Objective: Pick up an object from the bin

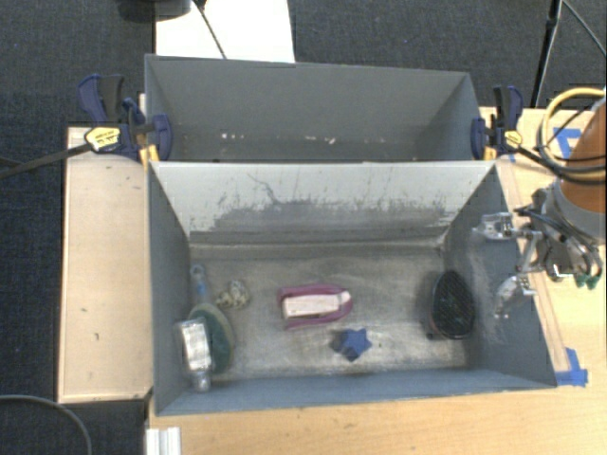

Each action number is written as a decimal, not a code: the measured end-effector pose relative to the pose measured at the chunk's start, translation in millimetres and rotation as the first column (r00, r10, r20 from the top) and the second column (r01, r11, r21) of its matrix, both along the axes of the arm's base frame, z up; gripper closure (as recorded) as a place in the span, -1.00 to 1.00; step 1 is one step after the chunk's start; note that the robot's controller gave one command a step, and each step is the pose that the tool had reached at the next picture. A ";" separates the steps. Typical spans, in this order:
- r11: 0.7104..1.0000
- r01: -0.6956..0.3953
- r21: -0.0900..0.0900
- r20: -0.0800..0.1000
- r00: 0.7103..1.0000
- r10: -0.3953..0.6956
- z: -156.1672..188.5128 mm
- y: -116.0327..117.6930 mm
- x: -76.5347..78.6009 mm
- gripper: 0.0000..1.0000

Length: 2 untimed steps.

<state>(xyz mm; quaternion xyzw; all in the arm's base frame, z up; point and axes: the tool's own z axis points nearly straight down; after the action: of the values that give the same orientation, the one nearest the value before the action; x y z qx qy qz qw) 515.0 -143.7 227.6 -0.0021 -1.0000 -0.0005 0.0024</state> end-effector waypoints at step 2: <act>0.997 -0.078 0.000 0.006 0.997 0.078 -158.9 120.8 66.5 -1.00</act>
Offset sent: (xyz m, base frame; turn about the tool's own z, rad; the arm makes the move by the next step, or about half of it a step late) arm 0.0585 0.0540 -0.0692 0.0454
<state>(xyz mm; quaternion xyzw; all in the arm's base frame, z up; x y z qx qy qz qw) 581.6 -22.9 68.8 0.0368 -0.9993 -0.0006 -0.0006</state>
